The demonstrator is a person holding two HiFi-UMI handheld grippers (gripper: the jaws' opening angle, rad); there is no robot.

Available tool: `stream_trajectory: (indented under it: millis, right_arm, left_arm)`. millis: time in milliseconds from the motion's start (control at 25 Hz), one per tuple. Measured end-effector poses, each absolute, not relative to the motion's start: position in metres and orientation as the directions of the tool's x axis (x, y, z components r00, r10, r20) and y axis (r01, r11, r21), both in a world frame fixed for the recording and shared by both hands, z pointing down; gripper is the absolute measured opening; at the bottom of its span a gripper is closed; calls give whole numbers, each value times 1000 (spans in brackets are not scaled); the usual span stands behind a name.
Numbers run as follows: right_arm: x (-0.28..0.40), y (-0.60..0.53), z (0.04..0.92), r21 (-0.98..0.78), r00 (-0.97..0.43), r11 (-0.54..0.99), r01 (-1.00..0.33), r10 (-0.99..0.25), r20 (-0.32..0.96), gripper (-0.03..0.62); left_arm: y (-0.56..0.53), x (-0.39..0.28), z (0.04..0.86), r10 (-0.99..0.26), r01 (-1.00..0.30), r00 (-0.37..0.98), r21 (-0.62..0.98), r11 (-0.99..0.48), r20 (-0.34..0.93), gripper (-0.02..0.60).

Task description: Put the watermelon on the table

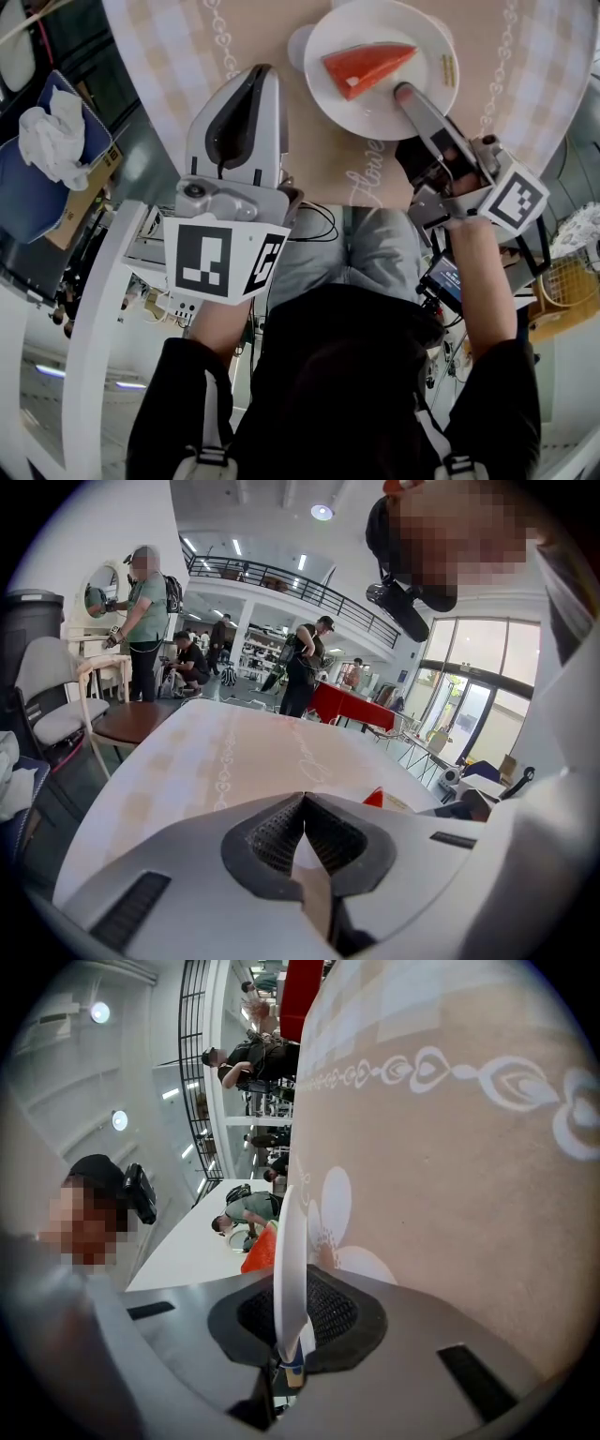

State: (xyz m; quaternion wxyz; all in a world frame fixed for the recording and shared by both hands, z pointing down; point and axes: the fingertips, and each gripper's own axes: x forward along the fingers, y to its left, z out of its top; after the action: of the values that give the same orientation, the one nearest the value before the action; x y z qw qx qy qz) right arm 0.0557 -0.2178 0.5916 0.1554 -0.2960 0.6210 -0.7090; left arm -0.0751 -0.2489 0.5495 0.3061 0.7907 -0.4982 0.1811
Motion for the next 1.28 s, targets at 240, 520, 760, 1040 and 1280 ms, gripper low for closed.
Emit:
stream_trajectory:
  millis: [240, 520, 760, 1040, 1280]
  right_arm:
    - [52, -214, 597, -956, -786, -215, -198, -548, 286, 25]
    - [53, -215, 600, -942, -780, -257, -216, -536, 325, 25]
    - [54, -214, 602, -934, -760, -287, -212, -552, 342, 25]
    - [58, -216, 605, -927, -743, -295, -233, -561, 365, 28]
    - [56, -216, 602, -923, -759, -275, -271, -529, 380, 45]
  left_arm:
    - [-248, -72, 549, -672, -896, 444, 308, -321, 593, 9]
    - [-250, -74, 547, -673, -897, 442, 307, -319, 593, 9]
    - [-249, -76, 544, -674, -896, 445, 309, -320, 590, 9]
    - [-249, -77, 541, -672, -895, 446, 304, -327, 591, 9]
    - [-252, -76, 538, -671, -895, 447, 298, -333, 592, 9]
